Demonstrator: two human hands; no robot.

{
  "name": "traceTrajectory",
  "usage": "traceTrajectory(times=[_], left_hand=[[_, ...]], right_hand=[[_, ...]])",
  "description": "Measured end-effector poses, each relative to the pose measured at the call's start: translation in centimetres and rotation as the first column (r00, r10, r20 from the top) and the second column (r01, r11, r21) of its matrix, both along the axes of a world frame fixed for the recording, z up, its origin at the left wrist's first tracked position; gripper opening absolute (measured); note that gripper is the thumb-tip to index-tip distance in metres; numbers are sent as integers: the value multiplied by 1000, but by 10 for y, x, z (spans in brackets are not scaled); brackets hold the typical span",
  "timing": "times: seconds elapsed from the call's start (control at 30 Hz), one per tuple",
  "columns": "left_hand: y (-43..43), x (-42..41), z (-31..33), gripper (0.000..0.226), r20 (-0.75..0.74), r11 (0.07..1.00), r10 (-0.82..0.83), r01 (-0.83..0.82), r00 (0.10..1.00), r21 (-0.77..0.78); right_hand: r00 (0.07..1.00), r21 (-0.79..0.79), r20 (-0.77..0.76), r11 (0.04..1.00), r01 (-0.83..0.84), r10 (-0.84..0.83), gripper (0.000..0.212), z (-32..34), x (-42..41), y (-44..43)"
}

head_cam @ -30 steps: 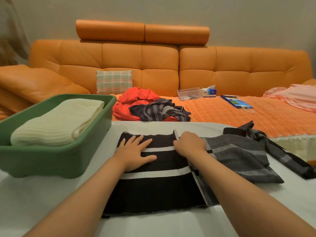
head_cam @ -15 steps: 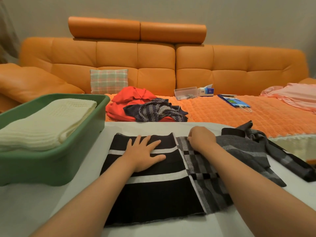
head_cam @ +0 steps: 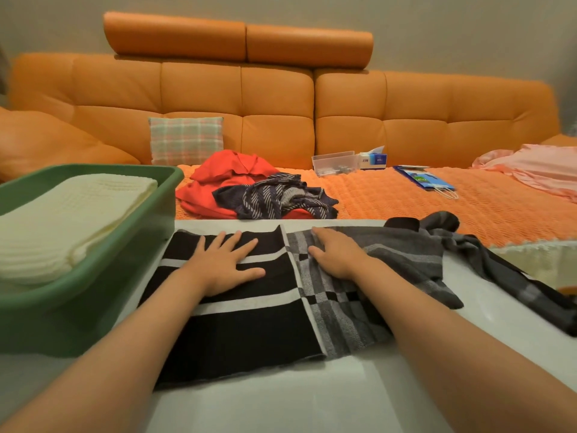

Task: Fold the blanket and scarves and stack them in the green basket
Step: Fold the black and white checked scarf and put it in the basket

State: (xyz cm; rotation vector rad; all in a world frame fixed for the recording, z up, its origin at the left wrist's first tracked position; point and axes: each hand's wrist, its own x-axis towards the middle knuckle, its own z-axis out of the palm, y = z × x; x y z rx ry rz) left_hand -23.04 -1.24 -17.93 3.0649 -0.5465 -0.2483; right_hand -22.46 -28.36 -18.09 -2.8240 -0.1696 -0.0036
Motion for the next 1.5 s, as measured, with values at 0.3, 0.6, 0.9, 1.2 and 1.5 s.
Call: traceTrajectory(times=[0.3, 0.6, 0.9, 1.2, 1.5], left_hand=[[-82, -41, 48, 51, 303, 927, -175, 260, 937, -269], [-175, -125, 33, 33, 168, 832, -509, 532, 844, -157], [-156, -127, 60, 20, 66, 763, -379, 352, 923, -542], [-137, -117, 71, 23, -199, 938, -269, 209, 942, -277], [-207, -104, 73, 52, 178, 843, -309, 356, 934, -403]], right_hand=[[955, 217, 160, 952, 215, -252, 46, 51, -69, -57], [974, 27, -139, 982, 187, -181, 66, 34, -157, -131], [896, 534, 136, 794, 292, -422, 33, 58, -145, -131], [999, 442, 21, 897, 23, -35, 20, 68, -126, -92], [935, 729, 34, 649, 219, -354, 32, 66, -118, -143]])
